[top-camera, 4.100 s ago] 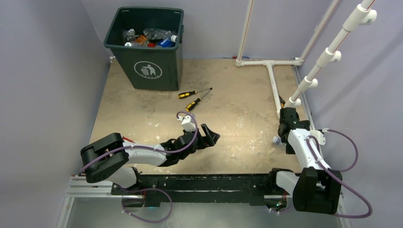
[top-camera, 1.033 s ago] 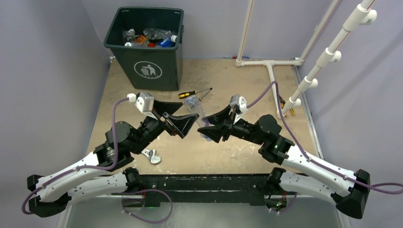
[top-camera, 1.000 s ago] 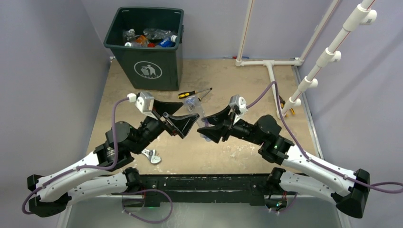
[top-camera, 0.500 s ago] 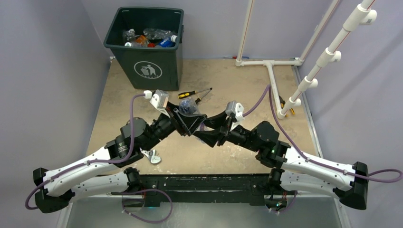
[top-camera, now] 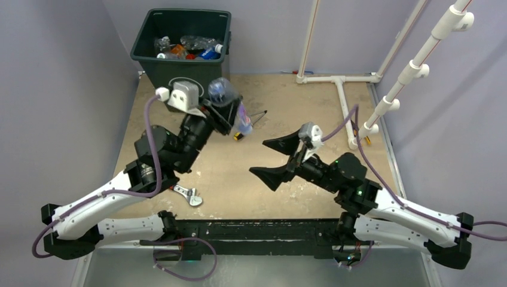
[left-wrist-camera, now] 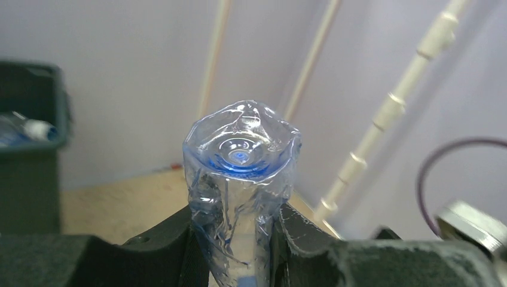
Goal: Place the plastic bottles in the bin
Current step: Pick up the plastic bottle at the center of the board, then place the plastic bottle in the trash bin, then reset both arms
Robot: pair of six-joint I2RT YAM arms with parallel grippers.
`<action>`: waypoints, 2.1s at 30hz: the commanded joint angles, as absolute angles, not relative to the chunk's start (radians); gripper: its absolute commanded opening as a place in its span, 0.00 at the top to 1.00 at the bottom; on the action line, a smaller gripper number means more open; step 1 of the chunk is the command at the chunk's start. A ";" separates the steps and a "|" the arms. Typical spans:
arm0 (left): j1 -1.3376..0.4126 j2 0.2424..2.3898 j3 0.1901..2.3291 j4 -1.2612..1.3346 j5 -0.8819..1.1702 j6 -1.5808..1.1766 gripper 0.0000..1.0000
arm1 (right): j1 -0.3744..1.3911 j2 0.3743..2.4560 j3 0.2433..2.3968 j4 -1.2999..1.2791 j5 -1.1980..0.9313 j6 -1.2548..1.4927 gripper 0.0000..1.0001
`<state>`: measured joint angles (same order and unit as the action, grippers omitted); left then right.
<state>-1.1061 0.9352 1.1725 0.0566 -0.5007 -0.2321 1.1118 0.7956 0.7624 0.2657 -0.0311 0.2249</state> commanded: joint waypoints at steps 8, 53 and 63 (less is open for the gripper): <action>-0.537 1.425 1.860 0.073 -0.452 -0.060 0.78 | 1.114 0.736 0.796 0.156 0.124 0.224 0.01; -0.137 0.902 1.263 -0.701 -0.392 -0.609 0.01 | 1.112 0.834 0.802 -0.052 0.811 0.495 0.01; -0.163 0.742 1.080 -0.714 -0.381 -0.579 0.01 | 1.113 0.743 0.810 -0.149 0.927 0.504 0.01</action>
